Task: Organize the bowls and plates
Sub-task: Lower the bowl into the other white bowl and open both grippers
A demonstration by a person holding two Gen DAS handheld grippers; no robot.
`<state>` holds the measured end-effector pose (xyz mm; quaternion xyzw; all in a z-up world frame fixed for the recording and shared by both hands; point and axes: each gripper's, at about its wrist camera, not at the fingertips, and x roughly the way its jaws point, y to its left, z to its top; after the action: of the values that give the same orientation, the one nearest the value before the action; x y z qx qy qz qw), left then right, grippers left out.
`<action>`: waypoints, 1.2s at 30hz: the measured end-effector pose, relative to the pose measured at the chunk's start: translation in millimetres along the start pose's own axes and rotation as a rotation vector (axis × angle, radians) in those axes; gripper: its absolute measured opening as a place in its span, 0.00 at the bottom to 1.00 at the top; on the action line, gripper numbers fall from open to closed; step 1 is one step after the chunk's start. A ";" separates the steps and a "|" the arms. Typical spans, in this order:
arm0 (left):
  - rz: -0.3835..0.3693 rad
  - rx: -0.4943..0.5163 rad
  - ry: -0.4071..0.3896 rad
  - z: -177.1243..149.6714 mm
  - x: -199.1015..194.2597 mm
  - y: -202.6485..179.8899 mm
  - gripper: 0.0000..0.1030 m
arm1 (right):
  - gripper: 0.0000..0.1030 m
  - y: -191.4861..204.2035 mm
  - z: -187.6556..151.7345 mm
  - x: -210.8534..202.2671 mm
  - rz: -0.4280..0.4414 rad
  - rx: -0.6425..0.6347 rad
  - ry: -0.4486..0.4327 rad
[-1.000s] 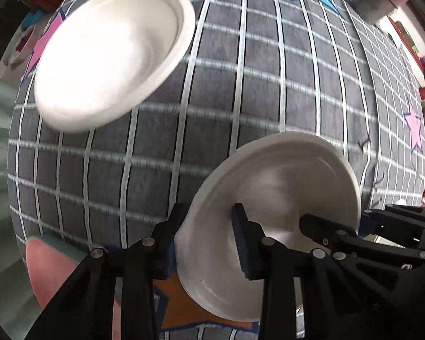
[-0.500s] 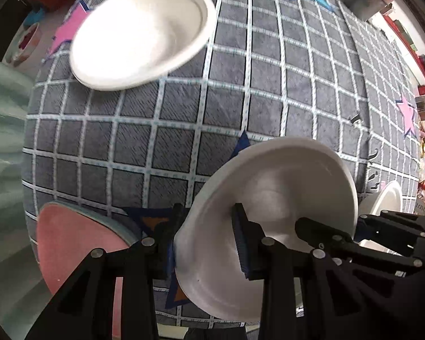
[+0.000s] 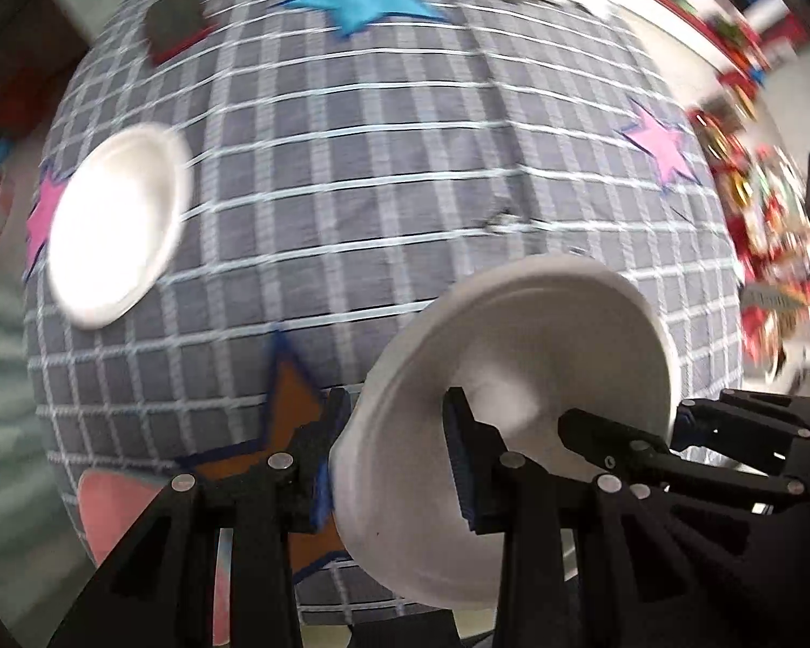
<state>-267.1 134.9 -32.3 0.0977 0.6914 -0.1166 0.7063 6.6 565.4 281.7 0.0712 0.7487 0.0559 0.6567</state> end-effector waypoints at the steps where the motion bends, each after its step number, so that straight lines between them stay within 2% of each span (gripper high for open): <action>1: -0.005 0.038 0.002 0.3 0.6 -14.0 0.36 | 0.24 -9.9 -4.4 -1.9 -0.001 0.026 -0.006; 6: -0.032 0.149 0.029 34.7 15.1 -39.8 0.36 | 0.24 -46.0 -18.0 -16.3 -0.006 0.157 -0.020; 13: -0.052 0.219 0.064 46.7 34.2 -70.3 0.36 | 0.24 -91.6 -40.9 -39.6 -0.019 0.262 -0.022; 16: -0.039 0.246 0.072 44.1 36.2 -77.4 0.46 | 0.24 -106.5 -46.8 -48.1 -0.016 0.286 -0.021; 18: -0.018 0.248 0.065 44.5 35.7 -71.5 0.70 | 0.24 -117.6 -51.1 -53.0 -0.017 0.302 -0.027; 19: -0.007 0.239 0.053 43.5 33.6 -68.4 0.75 | 0.24 -122.3 -52.4 -55.1 -0.024 0.311 -0.030; 22: 0.002 0.209 0.029 43.5 29.4 -59.4 0.78 | 0.25 -148.4 -59.7 -71.1 -0.036 0.333 -0.028; 24: 0.013 0.178 0.015 44.0 26.6 -50.5 0.79 | 0.48 -159.7 -61.8 -77.5 -0.030 0.340 -0.031; 25: 0.013 0.165 0.013 43.8 25.8 -46.5 0.79 | 0.65 -166.7 -65.0 -84.2 -0.041 0.340 -0.037; 26: 0.014 0.150 0.013 43.5 24.9 -41.9 0.79 | 0.72 -183.5 -72.9 -98.4 -0.064 0.336 -0.047; 32: 0.019 0.097 0.003 41.0 21.0 -23.1 0.79 | 0.73 -176.4 -60.4 -105.5 -0.048 0.310 -0.065; 33: 0.021 0.091 0.000 40.7 20.3 -20.0 0.79 | 0.76 -169.0 -53.0 -101.7 -0.045 0.307 -0.065; 34: 0.016 0.084 0.001 40.4 20.0 -16.9 0.79 | 0.84 -156.7 -43.5 -96.5 -0.043 0.304 -0.065; 36: 0.001 0.073 0.000 39.6 20.0 -12.6 0.79 | 0.85 -147.6 -38.8 -93.9 -0.045 0.297 -0.076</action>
<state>-232.8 110.4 -51.0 0.1237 0.6867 -0.1413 0.7023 -24.8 403.6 352.2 0.1530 0.7247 -0.0727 0.6679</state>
